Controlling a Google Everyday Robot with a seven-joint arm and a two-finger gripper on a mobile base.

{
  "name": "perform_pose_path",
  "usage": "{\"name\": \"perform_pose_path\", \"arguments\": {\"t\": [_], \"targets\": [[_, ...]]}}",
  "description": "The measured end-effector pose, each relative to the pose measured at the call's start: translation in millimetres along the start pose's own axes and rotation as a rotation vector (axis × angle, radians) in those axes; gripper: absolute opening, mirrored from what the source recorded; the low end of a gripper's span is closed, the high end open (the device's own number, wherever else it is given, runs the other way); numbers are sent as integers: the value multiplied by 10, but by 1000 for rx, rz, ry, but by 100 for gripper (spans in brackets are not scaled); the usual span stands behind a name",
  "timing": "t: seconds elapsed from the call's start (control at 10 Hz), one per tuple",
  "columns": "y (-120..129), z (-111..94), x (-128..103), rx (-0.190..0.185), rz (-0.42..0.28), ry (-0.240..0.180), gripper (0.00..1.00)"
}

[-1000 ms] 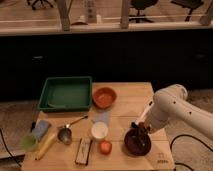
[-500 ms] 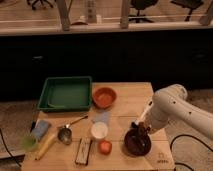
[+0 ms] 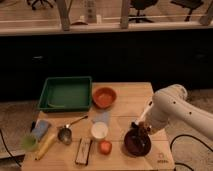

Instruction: Place grapes in purple bowl

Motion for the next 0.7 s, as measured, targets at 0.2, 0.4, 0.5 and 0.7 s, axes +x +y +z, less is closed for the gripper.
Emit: {"name": "perform_pose_path", "arguments": {"t": [0.2,0.4,0.5,0.7], "targets": [[2,-4,-7,-1,-6,-1,8],[6,-9,-15,-3,-13,-3,13],[7,-13,-20,-4,-16,-4,13],[10,-17,-29,-6,-20,-6,19]]}}
